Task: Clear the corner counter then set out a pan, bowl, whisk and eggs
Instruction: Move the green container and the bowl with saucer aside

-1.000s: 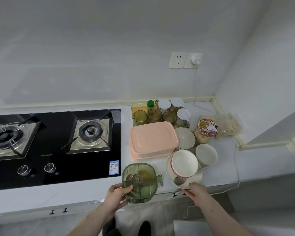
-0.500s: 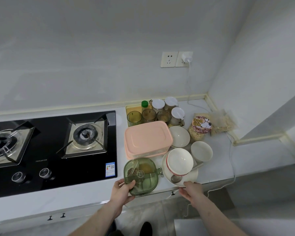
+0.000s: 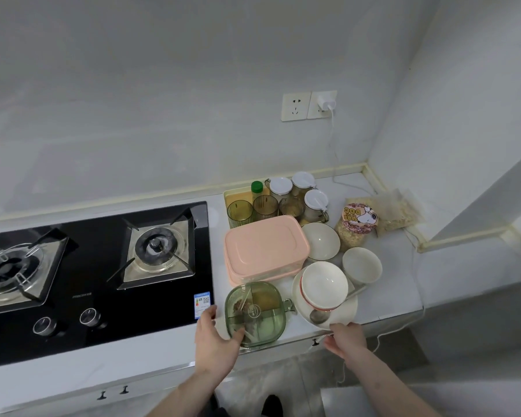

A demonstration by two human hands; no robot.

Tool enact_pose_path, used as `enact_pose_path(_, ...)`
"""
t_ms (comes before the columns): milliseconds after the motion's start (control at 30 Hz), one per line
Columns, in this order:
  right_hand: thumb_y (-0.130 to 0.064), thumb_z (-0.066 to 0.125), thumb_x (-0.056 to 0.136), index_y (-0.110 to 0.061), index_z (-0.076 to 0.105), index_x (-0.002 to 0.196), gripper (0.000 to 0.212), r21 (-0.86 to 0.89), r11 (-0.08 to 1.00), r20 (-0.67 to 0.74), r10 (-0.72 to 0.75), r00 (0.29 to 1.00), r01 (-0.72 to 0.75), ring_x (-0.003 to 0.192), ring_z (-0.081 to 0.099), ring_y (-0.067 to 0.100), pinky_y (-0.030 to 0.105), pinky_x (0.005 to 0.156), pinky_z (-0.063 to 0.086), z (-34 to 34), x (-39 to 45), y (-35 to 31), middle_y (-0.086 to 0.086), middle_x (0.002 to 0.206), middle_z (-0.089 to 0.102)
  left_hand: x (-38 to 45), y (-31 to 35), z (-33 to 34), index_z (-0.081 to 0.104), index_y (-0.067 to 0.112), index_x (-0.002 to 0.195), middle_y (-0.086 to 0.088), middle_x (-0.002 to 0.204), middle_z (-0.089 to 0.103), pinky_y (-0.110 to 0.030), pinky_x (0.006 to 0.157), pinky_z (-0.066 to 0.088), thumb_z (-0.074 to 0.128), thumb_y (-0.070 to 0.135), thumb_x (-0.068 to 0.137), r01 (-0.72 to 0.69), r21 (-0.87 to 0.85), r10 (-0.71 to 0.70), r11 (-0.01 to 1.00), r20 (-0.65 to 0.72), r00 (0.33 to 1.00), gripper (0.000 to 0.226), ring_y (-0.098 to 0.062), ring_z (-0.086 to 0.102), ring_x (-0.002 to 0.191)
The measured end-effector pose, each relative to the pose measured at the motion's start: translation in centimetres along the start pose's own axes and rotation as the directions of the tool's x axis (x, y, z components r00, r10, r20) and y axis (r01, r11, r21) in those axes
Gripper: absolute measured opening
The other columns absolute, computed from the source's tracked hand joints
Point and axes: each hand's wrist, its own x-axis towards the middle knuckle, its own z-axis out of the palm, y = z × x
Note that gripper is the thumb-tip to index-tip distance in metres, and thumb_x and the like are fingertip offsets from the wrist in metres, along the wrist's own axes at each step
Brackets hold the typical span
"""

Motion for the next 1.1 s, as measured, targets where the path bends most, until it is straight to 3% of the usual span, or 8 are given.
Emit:
enact_pose_path(67,0.003,0.06,0.089,0.0,0.06,0.103,0.015,-0.021,1.0,-0.002,-0.004,1.0,0.004,0.077,0.066,0.03,0.046,0.076,0.063,0.0,0.1,0.2,0.018,0.089,0.064,0.4,0.6,-0.7,0.046,0.021,0.138,0.01,0.131,0.047,-0.032,0.11,0.038,0.08,0.022,0.077,-0.31,0.222,0.313,0.924,0.019,0.949,0.07,-0.013,0.042,0.123)
enact_pose_path(133,0.003,0.059,0.089,0.001,0.061,0.104,0.015,-0.025,1.0,-0.006,-0.001,1.0,0.001,0.078,0.065,0.03,0.043,0.074,0.063,0.1,-0.2,0.2,0.018,0.089,0.064,0.9,1.4,-1.0,0.052,0.027,0.133,0.014,0.132,0.047,-0.028,0.111,0.035,0.073,0.025,0.078,-0.495,0.375,0.455,0.784,0.195,0.869,0.059,-0.01,0.039,0.123)
enact_pose_path(367,0.006,0.052,0.092,0.003,0.055,0.093,0.004,-0.052,0.999,0.015,-0.014,1.0,0.015,0.056,0.052,0.023,0.019,0.042,0.045,0.5,-2.9,0.1,0.016,0.074,0.056,2.5,1.8,-1.0,0.048,0.036,0.142,0.012,0.153,0.034,-0.035,0.117,0.03,0.056,0.044,0.085,-0.57,0.56,0.312,0.601,0.492,0.813,0.058,-0.017,0.029,0.142)
enact_pose_path(500,0.0,0.056,0.092,-0.003,0.052,0.095,0.006,0.062,0.998,0.009,-0.018,1.0,0.017,0.047,0.046,0.018,0.018,0.038,0.038,0.9,-4.3,0.8,0.017,0.072,0.048,2.7,2.3,-1.7,0.046,0.04,0.143,0.015,0.154,0.034,-0.034,0.119,0.028,0.055,0.046,0.086,-0.639,0.523,0.339,0.563,0.559,0.757,0.058,-0.015,0.028,0.144)
enact_pose_path(633,-0.009,0.069,0.092,-0.02,0.043,0.131,0.048,0.17,0.985,-0.081,-0.026,0.996,0.04,0.06,0.057,0.021,0.023,0.038,0.049,1.6,-6.6,1.1,0.018,0.106,0.061,2.9,3.5,-3.5,0.055,0.04,0.134,0.017,0.15,0.039,-0.03,0.118,0.029,0.053,0.045,0.085,-0.717,0.38,0.44,0.585,0.593,0.674,0.049,-0.013,0.032,0.141)
enact_pose_path(700,-0.005,0.065,0.094,-0.007,0.043,0.142,0.053,0.155,0.985,-0.106,-0.054,0.993,0.071,0.067,0.059,0.023,0.024,0.042,0.05,1.9,-8.2,1.1,0.013,0.104,0.061,3.5,4.3,-4.7,0.057,0.04,0.13,0.016,0.148,0.041,-0.03,0.117,0.03,0.057,0.042,0.084,-0.751,0.317,0.475,0.579,0.618,0.627,0.045,-0.013,0.035,0.139)
enact_pose_path(867,-0.014,0.073,0.088,-0.011,0.049,0.138,0.056,0.089,0.978,-0.191,-0.167,0.967,0.186,0.086,0.07,0.025,0.046,0.076,0.063,2.1,-11.3,1.1,0.008,0.112,0.066,5.5,6.5,-7.4,0.056,0.042,0.125,0.024,0.143,0.038,-0.029,0.114,0.029,0.063,0.041,0.085,-0.824,0.217,0.525,0.524,0.679,0.513,0.041,-0.006,0.035,0.134)
enact_pose_path(1100,-0.02,0.073,0.086,-0.024,0.057,0.126,0.044,0.017,0.948,-0.231,-0.305,0.924,0.318,0.103,0.07,0.029,0.045,0.088,0.06,1.2,-17.3,2.4,0.0,0.117,0.062,5.9,8.7,-8.7,0.06,0.04,0.114,0.032,0.128,0.043,-0.029,0.107,0.039,0.07,0.033,0.083,-0.865,0.023,0.597,0.502,0.714,0.366,0.033,-0.003,0.047,0.12)
